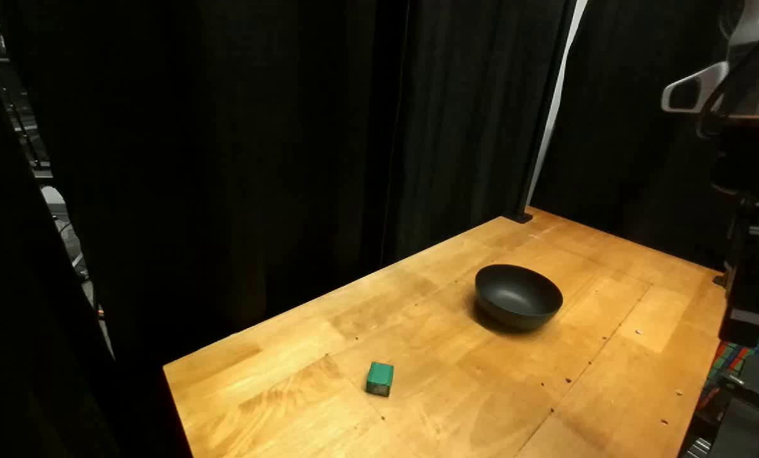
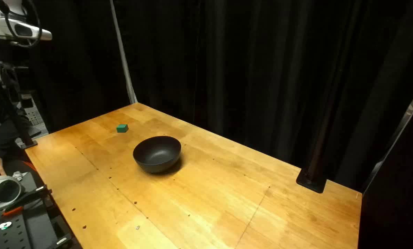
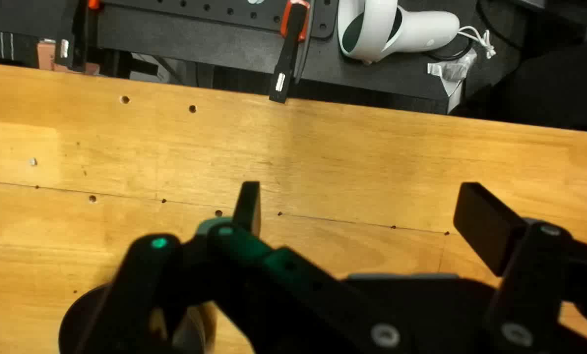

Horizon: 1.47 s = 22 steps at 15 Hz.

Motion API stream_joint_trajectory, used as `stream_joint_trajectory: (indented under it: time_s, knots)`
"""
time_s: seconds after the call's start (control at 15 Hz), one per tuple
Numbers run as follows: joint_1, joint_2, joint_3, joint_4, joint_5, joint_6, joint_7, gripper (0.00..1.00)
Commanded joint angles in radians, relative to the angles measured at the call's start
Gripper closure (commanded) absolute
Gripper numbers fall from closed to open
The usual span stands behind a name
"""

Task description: Pick up the green block from the table and put it in the black bowl.

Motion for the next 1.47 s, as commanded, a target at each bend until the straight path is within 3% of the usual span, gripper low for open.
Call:
stream_joint_trajectory:
  time_s: [0.0, 0.27, 0.6, 0.8, 1.13, 1.4]
  knots:
    - [0.009, 0.002, -0.009, 0.003, -0.005, -0.002, 0.004, 0.00]
    - [-0.001, 0.035, -0.001, 0.022, -0.015, 0.025, 0.013, 0.00]
    - [-0.017, 0.338, 0.053, 0.139, -0.099, 0.299, 0.045, 0.00]
    - [-0.018, 0.528, 0.063, 0.221, -0.222, 0.434, 0.112, 0.00]
    - [0.048, 0.849, -0.012, 0.450, -0.470, 0.503, 0.230, 0.00]
    - [0.139, 1.081, -0.096, 0.668, -0.492, 0.530, 0.215, 0.00]
